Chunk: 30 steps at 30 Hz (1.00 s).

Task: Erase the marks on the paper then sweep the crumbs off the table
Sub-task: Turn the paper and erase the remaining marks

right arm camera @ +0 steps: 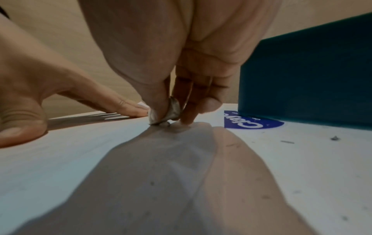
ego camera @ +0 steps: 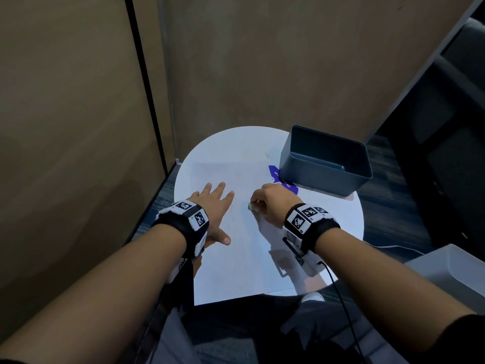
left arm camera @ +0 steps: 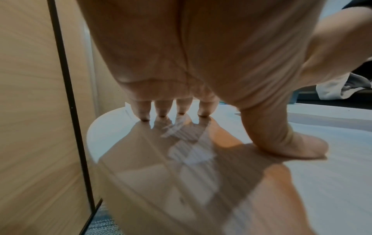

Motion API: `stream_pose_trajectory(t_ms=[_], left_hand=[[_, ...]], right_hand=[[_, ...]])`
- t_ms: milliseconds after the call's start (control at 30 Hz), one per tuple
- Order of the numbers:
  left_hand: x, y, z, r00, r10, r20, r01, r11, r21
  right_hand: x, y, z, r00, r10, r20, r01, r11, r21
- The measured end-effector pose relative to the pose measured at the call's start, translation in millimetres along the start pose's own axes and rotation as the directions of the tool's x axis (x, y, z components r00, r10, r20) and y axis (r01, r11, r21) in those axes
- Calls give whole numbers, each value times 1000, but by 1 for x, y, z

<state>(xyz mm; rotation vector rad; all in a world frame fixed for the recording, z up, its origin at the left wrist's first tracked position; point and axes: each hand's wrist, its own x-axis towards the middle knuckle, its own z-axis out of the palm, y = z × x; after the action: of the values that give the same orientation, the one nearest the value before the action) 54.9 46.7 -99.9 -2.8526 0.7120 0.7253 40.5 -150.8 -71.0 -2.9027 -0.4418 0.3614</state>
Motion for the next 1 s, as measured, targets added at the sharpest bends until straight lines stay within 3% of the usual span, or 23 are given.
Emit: stream_pose_trajectory(t_ms=[167,367,467,567,767,933,1000], left_hand=[[4,2,4,1000,-3,13,3,1000,-4],[7,-1,3,1000,-10,20,10,1000,5],[7,1,7,1000,7,26,-7,1000,13],[7,1,10,999,30,20,-30,999,20],[4,0,6,999,34,22,-35,999,24],[5,-1,7,999,36,30,-37,999,17],[4,0,7,999,35,36,-36,999,20]], right_hand=[[3,-8,-3,998,-62,-2,62,998,24],[4,-24,3,995,-98,5,98,992,-75],[-13,-27,9,985,-149,89,159,980,-119],[-12,-21,-4,981,-112,156,117,993,-19],[7,-18,-13,999,-39,35,40,999,-20],[-16,-22,0,979,-146,145,148,989,-5],[-9,-21,-7,981,-129,142,125,992,35]])
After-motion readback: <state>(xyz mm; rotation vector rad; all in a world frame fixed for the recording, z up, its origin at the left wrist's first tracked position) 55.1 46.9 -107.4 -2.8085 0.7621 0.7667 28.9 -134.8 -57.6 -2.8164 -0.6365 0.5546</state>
